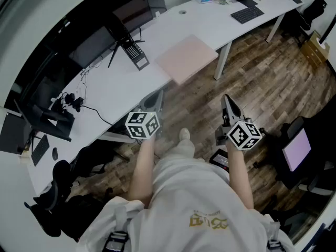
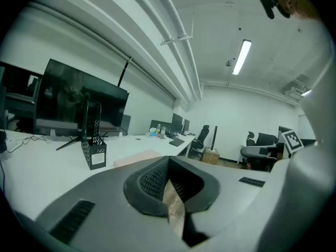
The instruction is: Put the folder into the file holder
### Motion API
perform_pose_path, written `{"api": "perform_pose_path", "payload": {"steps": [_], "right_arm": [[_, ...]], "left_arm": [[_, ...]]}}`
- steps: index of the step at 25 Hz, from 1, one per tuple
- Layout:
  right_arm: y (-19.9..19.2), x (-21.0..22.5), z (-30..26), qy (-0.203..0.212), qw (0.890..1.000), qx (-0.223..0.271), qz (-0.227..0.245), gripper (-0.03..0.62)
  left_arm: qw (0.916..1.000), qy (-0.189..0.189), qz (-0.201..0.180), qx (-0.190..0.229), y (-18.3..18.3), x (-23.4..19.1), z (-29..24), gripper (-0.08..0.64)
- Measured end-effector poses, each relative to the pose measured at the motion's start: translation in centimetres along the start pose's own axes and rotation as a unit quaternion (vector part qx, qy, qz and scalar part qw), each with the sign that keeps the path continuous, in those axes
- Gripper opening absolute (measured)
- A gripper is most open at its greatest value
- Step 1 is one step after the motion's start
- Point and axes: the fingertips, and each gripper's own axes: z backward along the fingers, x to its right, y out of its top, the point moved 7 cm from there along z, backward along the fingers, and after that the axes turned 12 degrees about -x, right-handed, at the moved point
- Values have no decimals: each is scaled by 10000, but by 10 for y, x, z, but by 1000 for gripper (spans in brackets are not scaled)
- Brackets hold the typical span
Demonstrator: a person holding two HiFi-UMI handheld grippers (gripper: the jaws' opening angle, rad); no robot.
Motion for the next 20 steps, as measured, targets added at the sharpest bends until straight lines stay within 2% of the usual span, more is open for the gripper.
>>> {"api": "perform_pose_path", "payload": {"steps": [9, 13, 14, 16, 17, 20], "right_arm": [[-15, 16, -19, -396, 9977, -461, 304, 9], [-16, 22, -31, -493, 9972, -457, 341, 11], [-17, 23, -35, -526, 9965, -508, 411, 11], [-21, 28, -45, -515, 9959, -657, 358, 129], [-23, 31, -53, -471, 9960, -720, 224, 173], [-31, 39, -79, -391, 9955, -862, -85, 207]], "left_arm": [[10000, 71, 45, -53, 3, -13, -5, 15], [9992, 386, 59, -37, 4, -25, -9, 16], [9991, 406, 65, -46, 5, -27, -11, 46], [9995, 243, 151, -114, 7, -30, -18, 165], [9996, 149, 205, -157, 10, -33, -23, 183], [9994, 38, 193, -293, 19, -47, -42, 195]]}}
